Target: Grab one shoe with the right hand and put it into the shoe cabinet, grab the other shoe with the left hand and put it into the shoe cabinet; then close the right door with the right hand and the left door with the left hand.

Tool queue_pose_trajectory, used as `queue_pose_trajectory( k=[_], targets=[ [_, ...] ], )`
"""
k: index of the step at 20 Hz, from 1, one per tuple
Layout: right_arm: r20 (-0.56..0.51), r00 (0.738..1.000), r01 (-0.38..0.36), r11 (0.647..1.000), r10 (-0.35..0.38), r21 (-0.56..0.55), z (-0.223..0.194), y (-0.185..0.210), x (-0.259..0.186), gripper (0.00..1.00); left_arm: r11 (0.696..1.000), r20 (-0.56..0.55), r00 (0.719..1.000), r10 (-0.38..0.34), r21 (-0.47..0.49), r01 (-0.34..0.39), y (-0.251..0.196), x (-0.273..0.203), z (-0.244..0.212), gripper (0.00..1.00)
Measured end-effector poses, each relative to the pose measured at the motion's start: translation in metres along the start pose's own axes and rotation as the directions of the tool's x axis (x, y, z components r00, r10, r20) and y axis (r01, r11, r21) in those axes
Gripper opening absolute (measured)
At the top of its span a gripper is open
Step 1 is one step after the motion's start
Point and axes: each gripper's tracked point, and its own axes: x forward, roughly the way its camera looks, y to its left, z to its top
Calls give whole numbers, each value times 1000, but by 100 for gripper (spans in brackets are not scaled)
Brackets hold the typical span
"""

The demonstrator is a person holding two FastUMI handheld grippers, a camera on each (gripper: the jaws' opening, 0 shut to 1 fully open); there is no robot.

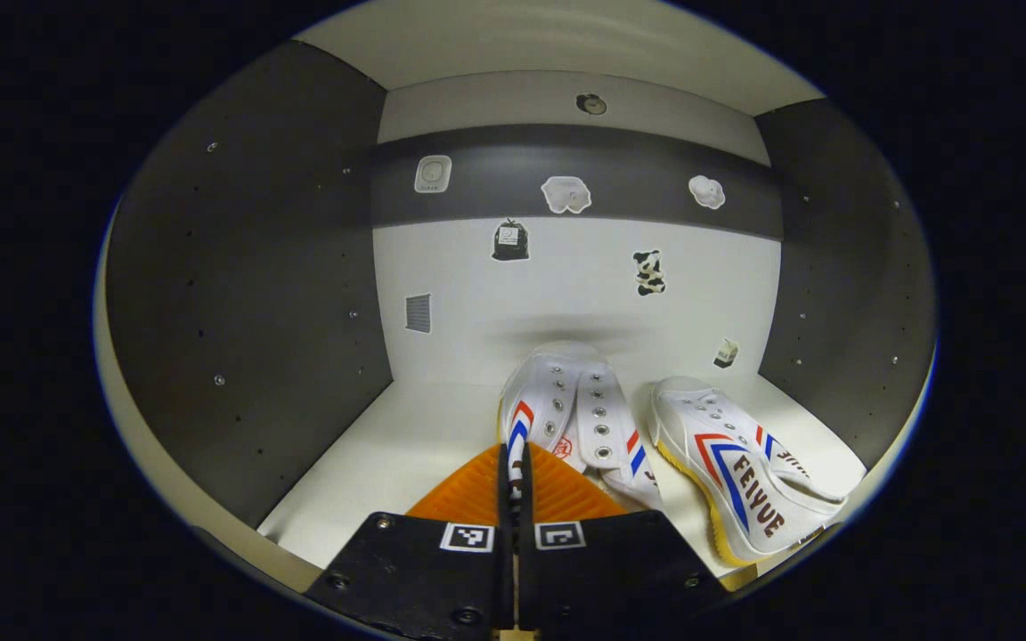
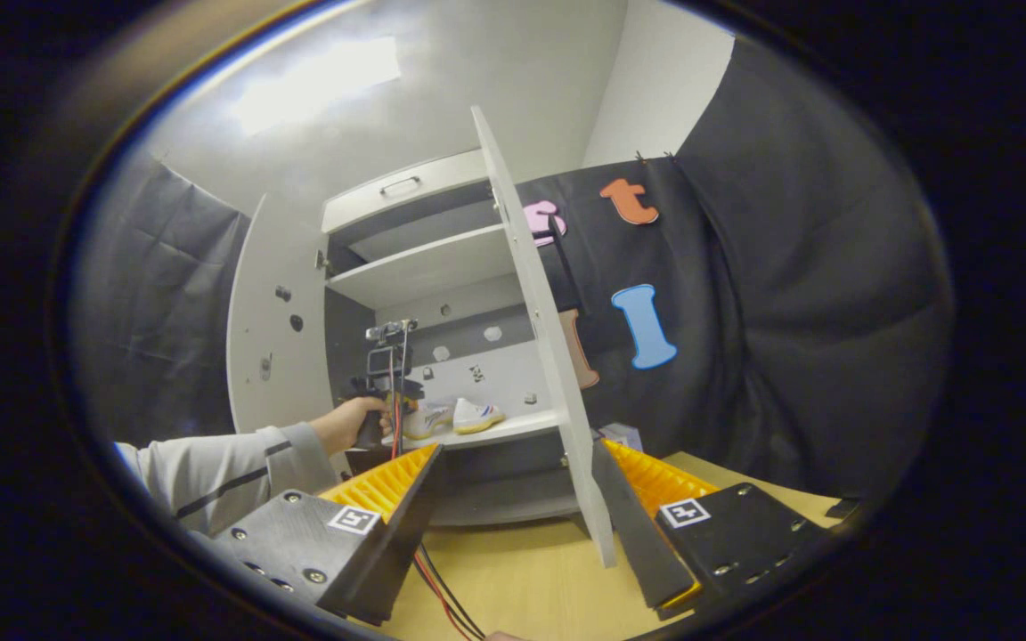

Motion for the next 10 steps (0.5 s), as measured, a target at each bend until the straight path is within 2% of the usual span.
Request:
queue_pose_trajectory(
  k=[1,2,3,4,5,6,8,10],
  targets=[
    [0,1000,4,1000,-4,-3,0,-2,0,98,1000,23,1000,0,28,-1,3,-2,6,5],
    [2,1000,10,1000,-10,-6,0,-3,1,98,997,49,998,48,59,-51,14,-10,13,16],
    [5,1000,16,1000,-16,-7,0,-4,1,98,986,106,986,126,92,-136,33,-10,24,30],
    [4,1000,19,1000,-19,-10,-1,-4,1,98,979,142,977,159,108,-175,46,-15,34,44],
    [-1,1000,18,1000,-18,-15,-3,-4,2,98,981,161,976,147,101,-164,47,-25,41,59],
    [-9,1000,18,1000,-19,-19,-6,-3,3,98,981,168,975,144,108,-164,46,-38,44,66],
    [-12,1000,20,999,-21,-32,-8,-5,6,98,975,202,968,148,133,-176,53,-62,51,100],
    [-26,999,28,998,-29,-50,-13,-6,7,98,981,189,973,136,111,-159,50,-92,48,98]
  ],
)
